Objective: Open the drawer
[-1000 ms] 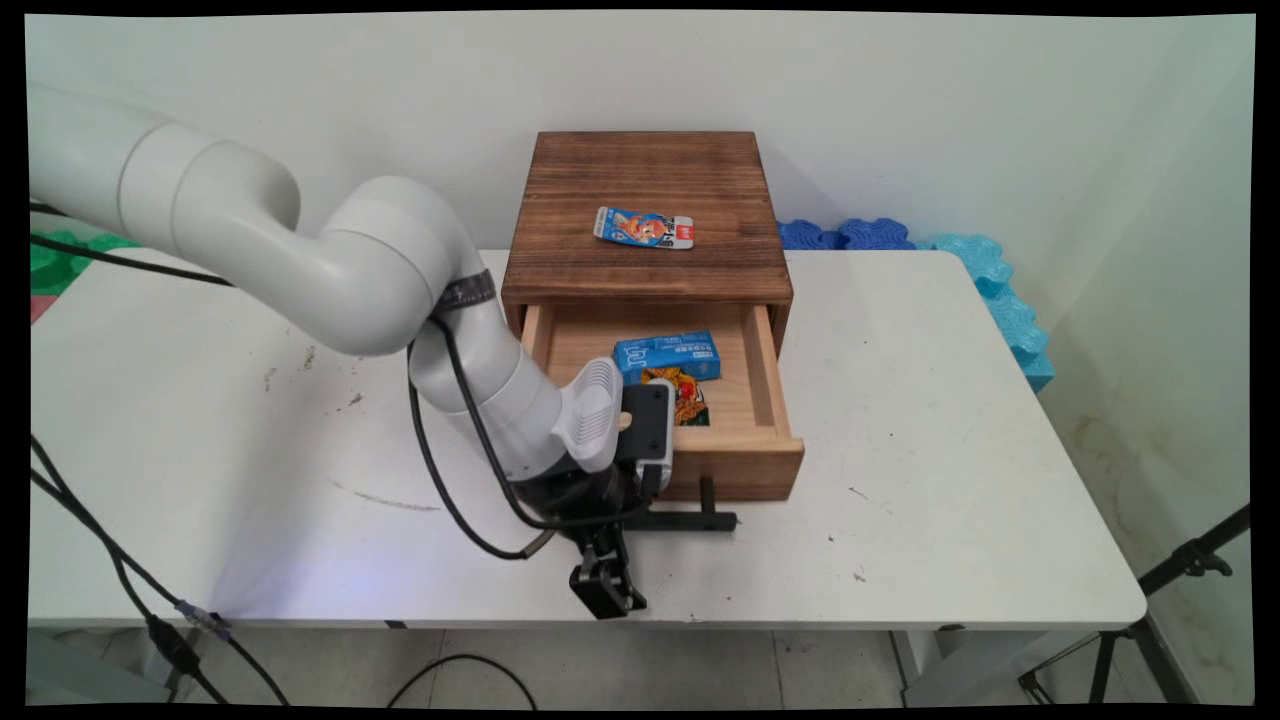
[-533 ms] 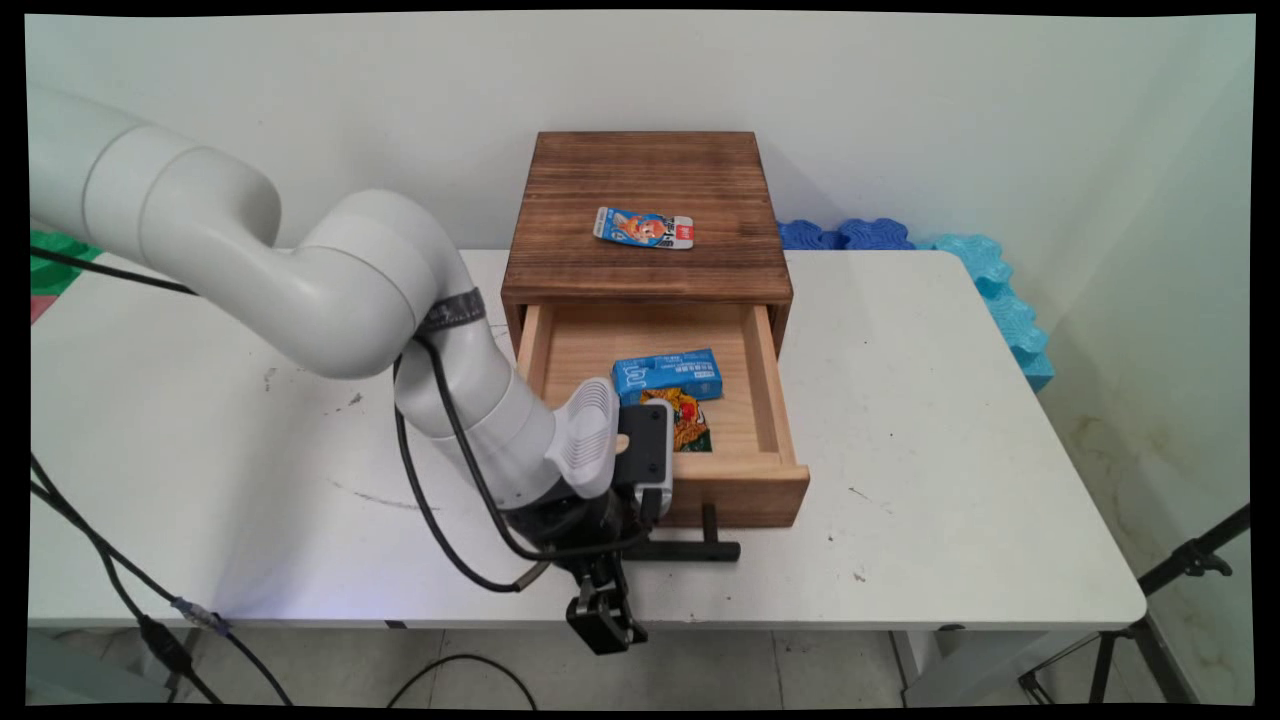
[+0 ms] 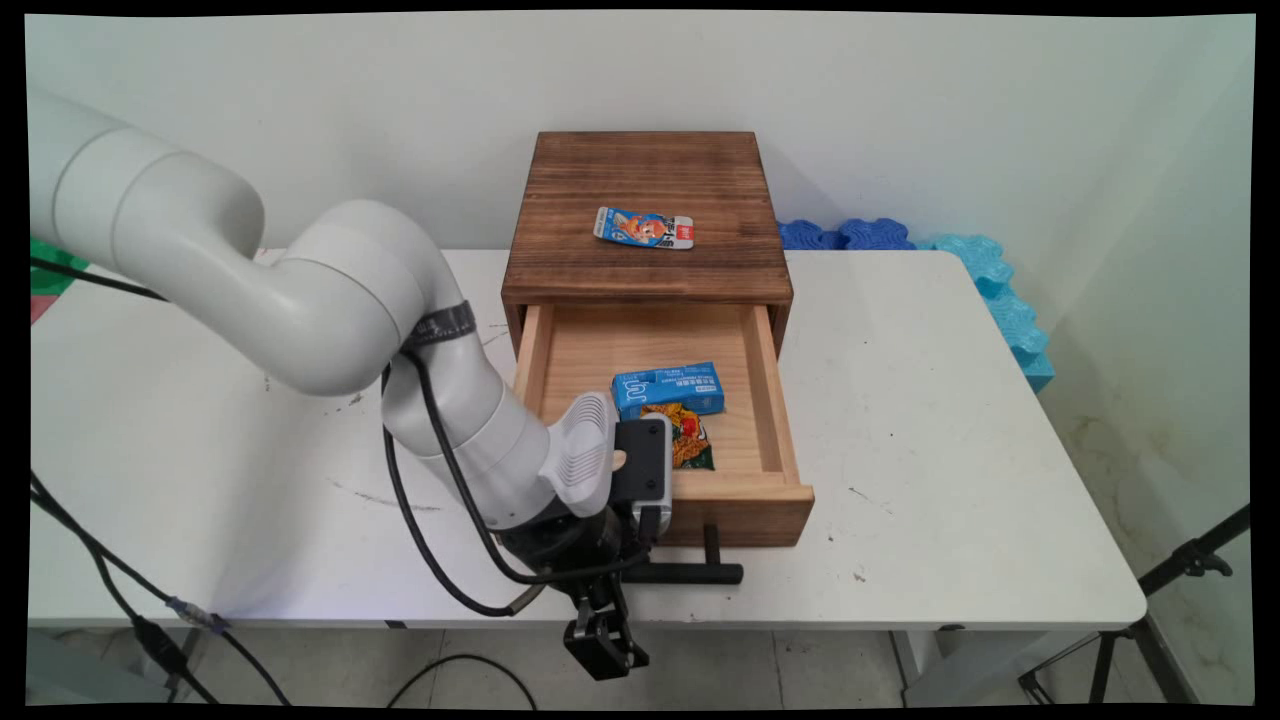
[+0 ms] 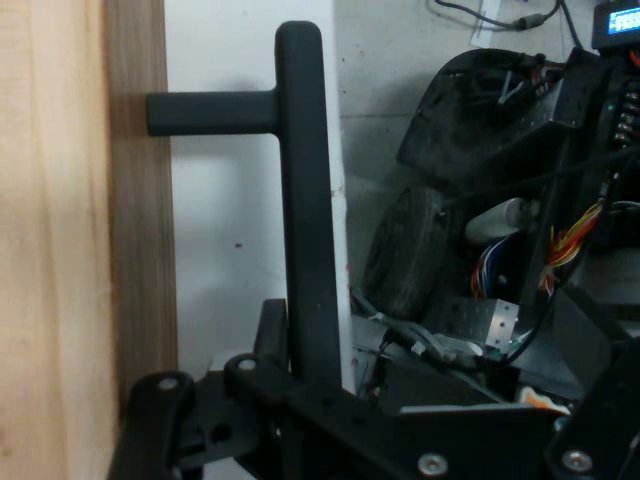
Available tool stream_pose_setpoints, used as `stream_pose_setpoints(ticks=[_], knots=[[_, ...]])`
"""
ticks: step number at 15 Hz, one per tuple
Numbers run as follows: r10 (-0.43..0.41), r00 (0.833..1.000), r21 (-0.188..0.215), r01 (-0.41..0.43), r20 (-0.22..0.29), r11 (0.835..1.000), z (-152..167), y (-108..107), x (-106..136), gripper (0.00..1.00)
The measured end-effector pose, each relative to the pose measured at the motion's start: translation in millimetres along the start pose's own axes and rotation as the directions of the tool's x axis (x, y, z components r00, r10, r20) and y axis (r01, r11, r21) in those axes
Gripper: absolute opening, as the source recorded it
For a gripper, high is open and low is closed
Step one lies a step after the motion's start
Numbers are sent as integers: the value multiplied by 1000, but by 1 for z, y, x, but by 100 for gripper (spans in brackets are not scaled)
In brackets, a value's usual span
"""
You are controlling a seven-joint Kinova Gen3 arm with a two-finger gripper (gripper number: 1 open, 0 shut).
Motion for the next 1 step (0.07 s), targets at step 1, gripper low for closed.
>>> stream_pose_setpoints(ticks=[1], knots=[[0,1000,2,0,-3,1000,-1,1,0,100]])
